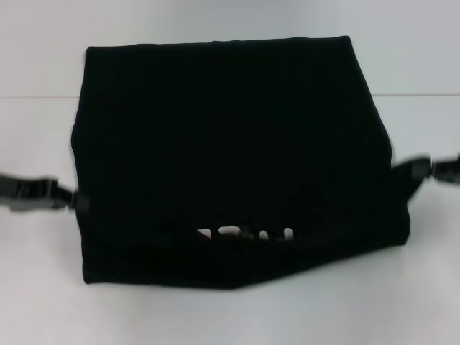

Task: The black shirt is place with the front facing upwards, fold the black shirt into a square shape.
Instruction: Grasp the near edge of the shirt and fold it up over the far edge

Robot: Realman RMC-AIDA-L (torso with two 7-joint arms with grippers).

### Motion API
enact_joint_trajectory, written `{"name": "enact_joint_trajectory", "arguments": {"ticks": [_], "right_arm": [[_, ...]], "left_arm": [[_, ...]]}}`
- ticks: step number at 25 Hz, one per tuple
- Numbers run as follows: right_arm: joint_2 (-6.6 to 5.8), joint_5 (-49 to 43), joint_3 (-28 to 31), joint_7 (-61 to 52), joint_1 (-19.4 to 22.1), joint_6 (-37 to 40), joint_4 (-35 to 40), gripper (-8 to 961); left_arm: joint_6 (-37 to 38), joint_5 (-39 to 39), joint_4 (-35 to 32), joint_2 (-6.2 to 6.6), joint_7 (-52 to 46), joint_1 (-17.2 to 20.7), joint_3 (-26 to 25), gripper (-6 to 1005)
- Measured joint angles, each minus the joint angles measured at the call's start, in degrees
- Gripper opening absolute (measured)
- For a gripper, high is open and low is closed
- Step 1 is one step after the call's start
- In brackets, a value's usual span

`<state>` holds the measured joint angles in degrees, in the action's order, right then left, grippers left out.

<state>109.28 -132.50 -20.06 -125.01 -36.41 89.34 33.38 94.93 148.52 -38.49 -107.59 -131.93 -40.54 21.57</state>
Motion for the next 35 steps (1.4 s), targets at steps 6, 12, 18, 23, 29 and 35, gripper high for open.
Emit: {"name": "enact_joint_trajectory", "arguments": {"ticks": [6, 12, 18, 23, 29, 35], "right_arm": [[1.00, 9.30, -0.43, 4.46, -2.59, -10.22, -4.24, 36], [4.12, 15.14, -0.59, 9.23, -4.25, -19.85, -5.45, 36], [6.23, 19.04, -0.62, 14.95, -5.51, -25.15, -5.95, 37], [6.82, 19.35, -0.61, 17.67, -6.82, -29.12, -7.21, 38], [8.68, 19.60, -0.60, 24.23, -8.55, -37.98, -9.36, 41], [10.34, 22.40, -0.59, 32.51, -10.27, -46.11, -10.88, 44]], "left_arm": [[-12.79, -6.05, 0.16, -1.95, -1.00, -0.71, -0.93, 14], [-22.30, -10.11, 0.18, -3.70, -1.13, -0.67, -0.93, 14], [-29.33, -13.12, 0.19, -4.90, -1.10, -0.78, -0.63, 14], [-34.14, -13.47, 1.80, -5.45, -0.86, -1.52, -0.02, 14], [-41.62, -13.86, 2.34, -8.20, 1.15, -1.94, 0.47, 14], [-47.69, -13.97, 2.97, -10.35, 2.95, -3.25, 1.05, 15]]}}
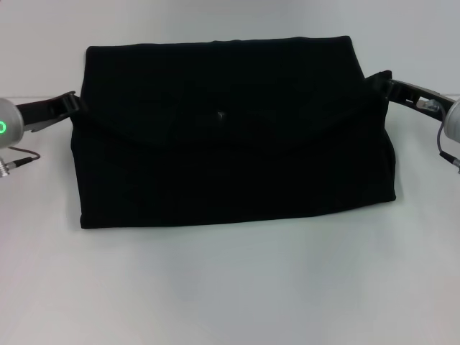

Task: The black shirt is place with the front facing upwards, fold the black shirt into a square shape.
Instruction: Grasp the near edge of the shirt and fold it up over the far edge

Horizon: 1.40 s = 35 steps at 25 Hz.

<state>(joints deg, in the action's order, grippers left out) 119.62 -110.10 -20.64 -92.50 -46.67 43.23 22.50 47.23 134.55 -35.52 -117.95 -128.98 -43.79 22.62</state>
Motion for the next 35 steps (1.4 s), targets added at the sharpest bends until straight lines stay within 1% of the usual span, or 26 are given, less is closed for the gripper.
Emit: {"name": "enact_joint_trajectory", "arguments": {"ticks": [6, 11, 13, 17, 19, 21, 23, 26, 27, 29, 30, 31, 32, 33, 35], "right_arm": [[0.15, 3.24, -0.06, 7.18, -1.16, -4.16, -3.07, 47], [0.26, 9.03, -0.10, 16.56, -1.39, -4.90, -5.48, 50], [0.26, 10.52, -0.10, 18.90, -1.37, -4.91, -6.04, 51], [0.26, 11.05, 0.22, 19.59, -1.04, -4.89, -6.20, 53], [0.26, 11.56, 0.42, 19.59, -0.64, -4.68, -6.21, 54], [0.26, 13.01, 0.47, 19.47, 0.08, -4.27, -6.18, 268], [0.21, 15.09, 0.48, 19.31, 1.12, -3.20, -5.98, 347], [-0.31, 17.73, 0.46, 19.16, 3.35, 0.89, -5.67, 465], [-0.59, 18.00, 0.37, 19.10, 4.04, 2.74, -5.62, 504], [-1.45, 17.90, -0.19, 18.85, 5.84, 7.99, -5.60, 592], [-1.95, 17.37, -0.78, 18.71, 6.75, 10.97, -5.56, 637], [-2.55, 16.48, -1.83, 18.61, 7.81, 14.28, -5.50, 681], [-3.03, 15.45, -3.06, 18.64, 8.65, 16.83, -5.43, 725], [-3.51, 14.03, -4.59, 18.74, 9.51, 19.68, -5.18, 735], [-4.18, 11.12, -7.70, 19.05, 11.22, 24.57, -4.18, 754]], "left_arm": [[-4.72, -0.16, 1.79, -1.27, 2.08, -1.20, 0.06, 24], [-9.49, -2.62, 2.23, -3.09, 6.00, -1.39, 0.06, 32], [-10.56, -3.03, 2.29, -3.31, 6.79, -1.36, 0.06, 36], [-10.87, -3.06, 2.37, -3.48, 7.82, -1.08, 0.06, 43], [-10.61, -3.11, 2.38, -3.48, 7.73, -0.74, -0.09, 106], [-9.52, -3.80, 2.39, -3.25, 7.60, -0.19, -0.17, 169], [-7.82, -4.88, 2.39, -2.83, 7.61, 0.42, -0.12, 232], [-3.34, -5.73, 2.40, -1.76, 7.53, 1.25, -0.03, 466], [-0.76, -5.73, 2.39, -1.03, 7.20, 1.68, -0.03, 507], [5.26, -5.66, 2.43, 0.69, 5.65, 2.79, 0.00, 589], [9.08, -5.55, 2.70, 2.06, 4.37, 3.40, 0.05, 630], [11.33, -5.46, 3.15, 2.84, 3.86, 3.73, 0.14, 671], [14.30, -5.36, 3.73, 3.85, 3.18, 4.16, 0.18, 681], [18.58, -5.32, 5.00, 5.61, 2.39, 4.94, 0.28, 692], [23.05, -5.26, 6.06, 7.31, 1.05, 6.06, 0.72, 713]]}}
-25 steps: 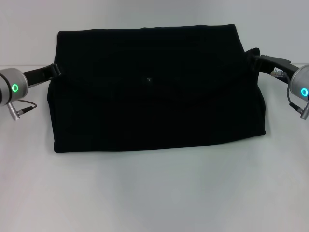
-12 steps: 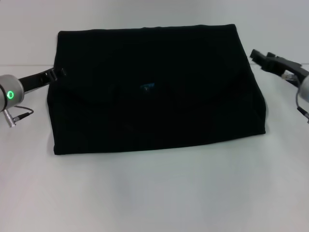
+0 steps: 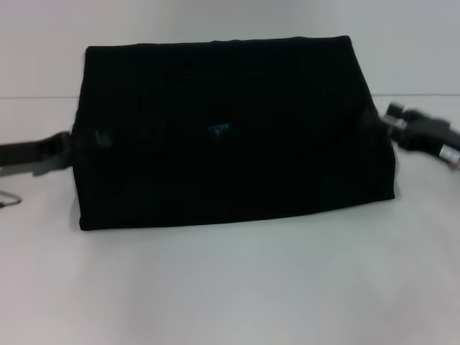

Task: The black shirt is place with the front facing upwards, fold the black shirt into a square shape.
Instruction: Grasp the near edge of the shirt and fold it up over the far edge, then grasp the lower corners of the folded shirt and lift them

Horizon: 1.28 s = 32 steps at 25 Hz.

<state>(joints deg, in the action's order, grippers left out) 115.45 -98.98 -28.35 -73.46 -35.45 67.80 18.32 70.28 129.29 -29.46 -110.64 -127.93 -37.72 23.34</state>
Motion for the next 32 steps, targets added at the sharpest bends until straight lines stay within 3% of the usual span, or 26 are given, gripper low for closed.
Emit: {"name": "enact_joint_trajectory", "arguments": {"ticks": [5, 8, 16, 32], "right_arm": [[0.61, -6.79, -4.77, 1.66, 2.93, 7.33, 2.66, 783], [1.37, -9.55, -5.32, 3.17, 3.66, 8.90, 2.78, 782], [2.25, -11.68, -5.72, 3.53, 3.90, 9.16, 2.36, 781], [2.46, -11.77, -5.35, 3.16, 4.27, 8.84, 2.43, 781]], "left_arm": [[4.25, 0.05, -0.23, 1.93, -2.77, 3.06, 3.87, 765], [3.79, 0.37, -0.30, 2.12, -3.25, 3.69, 6.00, 786], [0.58, 2.98, 0.08, 1.01, -3.34, 3.03, 7.20, 789], [2.63, 3.07, 0.33, 0.10, -3.58, 2.29, 11.62, 740]]}}
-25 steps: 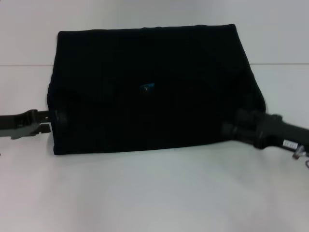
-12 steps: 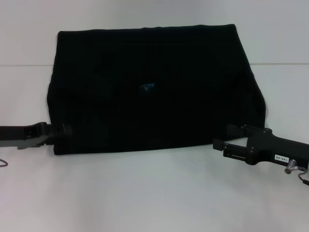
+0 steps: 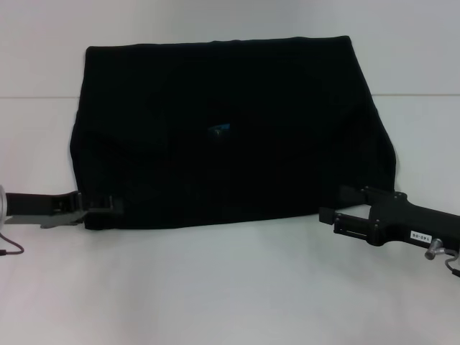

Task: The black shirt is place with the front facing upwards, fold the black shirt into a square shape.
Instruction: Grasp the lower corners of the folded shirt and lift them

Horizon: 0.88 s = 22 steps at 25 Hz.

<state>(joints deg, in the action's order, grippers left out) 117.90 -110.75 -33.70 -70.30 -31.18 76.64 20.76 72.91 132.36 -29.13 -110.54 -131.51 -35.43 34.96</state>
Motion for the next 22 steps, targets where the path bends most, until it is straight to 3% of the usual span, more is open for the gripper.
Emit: {"name": "enact_joint_trajectory", "arguments": {"ticks": [10, 14, 16, 18, 22], "right_arm": [[-0.19, 0.19, 0.15, -0.27, 0.55, 0.07, 0.29, 783], [-0.63, 0.31, 0.30, -2.69, 0.55, 0.07, 1.02, 782], [-1.03, 0.20, 0.23, -6.93, 0.50, -0.18, 2.96, 781], [-1.50, -0.35, -0.09, -13.01, 0.28, -0.95, 5.33, 780], [-3.70, -6.65, -0.36, -31.18, -1.73, -2.27, 12.49, 779]], "left_arm": [[-0.58, 0.77, -0.05, 0.17, -0.26, -0.39, 0.55, 524], [-0.61, 1.16, 0.03, 0.17, -0.17, -0.43, 0.58, 361], [-0.56, 1.18, 0.06, 0.16, 0.15, -0.43, 0.88, 279], [-0.45, 1.18, 0.05, 0.16, 0.23, -0.43, 1.08, 51], [-0.28, 1.18, -0.01, 0.32, 0.26, -0.49, 1.11, 36]]}}
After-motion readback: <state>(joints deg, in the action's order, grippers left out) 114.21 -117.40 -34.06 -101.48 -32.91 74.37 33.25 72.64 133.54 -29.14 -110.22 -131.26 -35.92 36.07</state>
